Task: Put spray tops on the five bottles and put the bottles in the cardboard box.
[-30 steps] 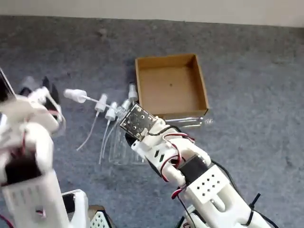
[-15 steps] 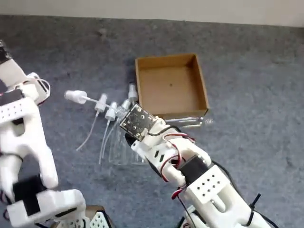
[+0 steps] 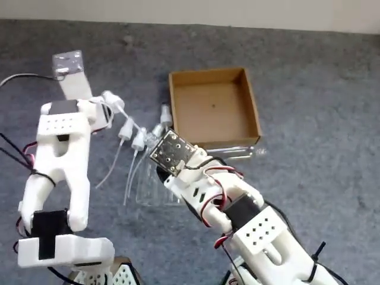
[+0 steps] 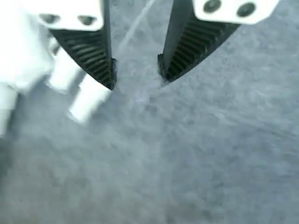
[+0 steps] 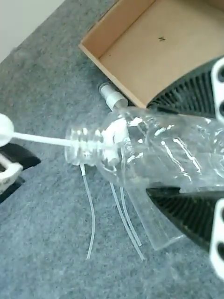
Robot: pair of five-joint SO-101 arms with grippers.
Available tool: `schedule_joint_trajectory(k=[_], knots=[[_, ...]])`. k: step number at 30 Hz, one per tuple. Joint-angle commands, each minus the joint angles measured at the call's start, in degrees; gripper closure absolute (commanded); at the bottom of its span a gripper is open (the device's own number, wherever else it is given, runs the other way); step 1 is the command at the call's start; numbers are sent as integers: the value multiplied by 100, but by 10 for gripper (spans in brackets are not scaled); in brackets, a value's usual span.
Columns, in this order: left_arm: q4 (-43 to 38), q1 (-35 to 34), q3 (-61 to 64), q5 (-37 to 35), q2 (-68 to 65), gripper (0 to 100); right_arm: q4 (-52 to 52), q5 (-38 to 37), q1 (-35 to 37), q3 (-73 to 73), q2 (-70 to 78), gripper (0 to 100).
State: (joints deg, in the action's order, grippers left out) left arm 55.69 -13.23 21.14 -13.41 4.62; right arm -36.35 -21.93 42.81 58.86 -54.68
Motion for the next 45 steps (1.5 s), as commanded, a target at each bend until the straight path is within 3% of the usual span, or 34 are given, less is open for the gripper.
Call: schedule_joint_trajectory(k=[1, 10, 14, 22, 26, 31, 45], knots=[[123, 233, -224, 105, 725, 871, 154, 62, -84, -48, -180, 995], [624, -875, -259, 369, 2440, 870, 154, 62, -84, -40, -171, 995], [598, -980, -207, 404, 2923, 870, 154, 62, -84, -40, -171, 995], [554, -945, -400, 35, 1851, 861, 154, 62, -84, -40, -171, 995], [580, -848, -936, -835, 1349, 797, 154, 62, -84, -40, -171, 995], [1231, -514, -1763, -1591, 910, 780, 154, 62, -84, -31, -171, 995], [2312, 391, -1956, -2048, 286, 788, 154, 62, -84, -31, -171, 995]])
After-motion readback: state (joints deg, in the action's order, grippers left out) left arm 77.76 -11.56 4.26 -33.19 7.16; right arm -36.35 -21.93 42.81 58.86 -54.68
